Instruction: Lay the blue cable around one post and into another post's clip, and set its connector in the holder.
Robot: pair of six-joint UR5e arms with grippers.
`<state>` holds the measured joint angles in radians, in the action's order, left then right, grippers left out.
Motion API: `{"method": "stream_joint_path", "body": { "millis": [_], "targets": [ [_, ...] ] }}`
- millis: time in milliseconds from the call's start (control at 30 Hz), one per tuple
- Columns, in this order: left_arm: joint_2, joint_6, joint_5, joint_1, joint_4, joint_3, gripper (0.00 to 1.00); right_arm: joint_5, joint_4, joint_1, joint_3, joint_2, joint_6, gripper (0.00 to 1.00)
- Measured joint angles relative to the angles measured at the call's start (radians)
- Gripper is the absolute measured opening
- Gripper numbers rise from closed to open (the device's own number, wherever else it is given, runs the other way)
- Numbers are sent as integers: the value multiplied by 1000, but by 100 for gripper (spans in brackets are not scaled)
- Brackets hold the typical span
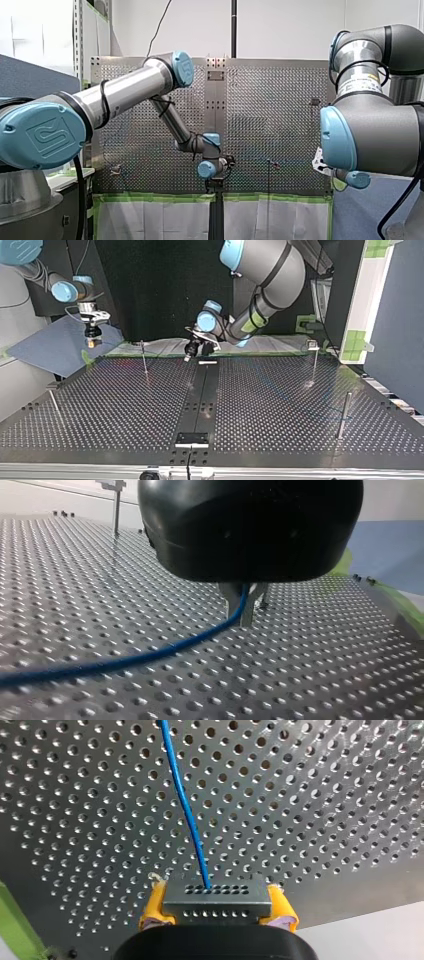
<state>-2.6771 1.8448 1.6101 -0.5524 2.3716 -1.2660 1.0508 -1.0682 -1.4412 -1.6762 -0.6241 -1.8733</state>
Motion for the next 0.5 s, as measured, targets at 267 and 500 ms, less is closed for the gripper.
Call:
{"method": "stream_joint_path", "body": {
  "millis": [267, 500],
  "targets": [
    [-29, 13, 1, 0, 22, 58, 2, 2, -1, 0, 24, 1, -7, 0],
    [-30, 16, 1, 7, 29, 66, 2, 2, 3, -1, 41, 3, -18, 0]
  ]
}}
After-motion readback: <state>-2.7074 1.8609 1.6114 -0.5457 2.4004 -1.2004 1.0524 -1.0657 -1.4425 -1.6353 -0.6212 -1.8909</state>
